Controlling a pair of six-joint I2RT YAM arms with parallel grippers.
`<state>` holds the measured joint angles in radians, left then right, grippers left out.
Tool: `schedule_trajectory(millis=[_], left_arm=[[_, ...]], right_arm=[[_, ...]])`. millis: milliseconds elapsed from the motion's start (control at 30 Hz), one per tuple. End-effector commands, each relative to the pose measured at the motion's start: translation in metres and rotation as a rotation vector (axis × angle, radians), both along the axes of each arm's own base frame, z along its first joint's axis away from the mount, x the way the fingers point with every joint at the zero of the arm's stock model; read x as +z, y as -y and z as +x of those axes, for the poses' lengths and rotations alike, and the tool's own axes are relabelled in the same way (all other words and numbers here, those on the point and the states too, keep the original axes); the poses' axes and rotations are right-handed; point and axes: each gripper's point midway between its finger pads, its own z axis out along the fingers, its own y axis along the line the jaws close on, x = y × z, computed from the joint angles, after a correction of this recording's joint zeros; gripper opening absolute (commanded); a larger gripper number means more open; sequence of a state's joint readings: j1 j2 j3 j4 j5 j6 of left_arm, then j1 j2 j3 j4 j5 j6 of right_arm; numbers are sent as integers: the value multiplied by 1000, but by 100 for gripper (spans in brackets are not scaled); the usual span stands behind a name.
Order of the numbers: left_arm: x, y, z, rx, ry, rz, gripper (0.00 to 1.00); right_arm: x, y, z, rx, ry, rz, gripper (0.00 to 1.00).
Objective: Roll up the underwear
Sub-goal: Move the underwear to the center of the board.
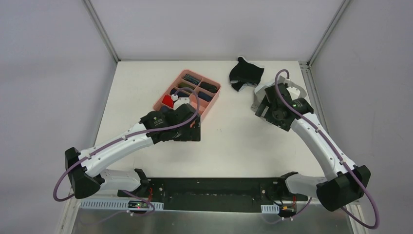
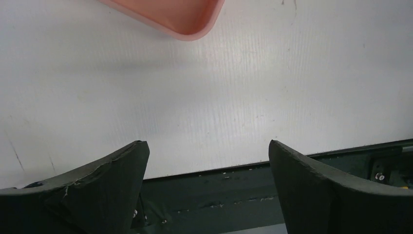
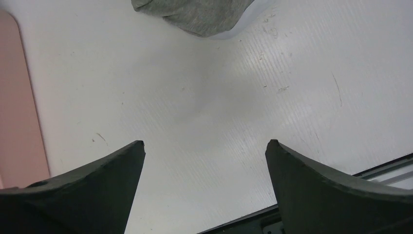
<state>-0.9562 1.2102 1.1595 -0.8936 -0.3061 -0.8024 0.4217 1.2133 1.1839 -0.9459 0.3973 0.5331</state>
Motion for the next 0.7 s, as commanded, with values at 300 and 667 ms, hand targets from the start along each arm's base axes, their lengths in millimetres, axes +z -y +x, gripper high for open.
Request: schedule_trajectory(millis=[300, 667], left_arm=[[48, -9, 23, -7, 202, -18, 99], [1, 9, 41, -64, 126, 167, 99]], right_arm=[[7, 6, -16, -24, 83, 53, 99], [23, -16, -13, 24, 135, 146, 99]])
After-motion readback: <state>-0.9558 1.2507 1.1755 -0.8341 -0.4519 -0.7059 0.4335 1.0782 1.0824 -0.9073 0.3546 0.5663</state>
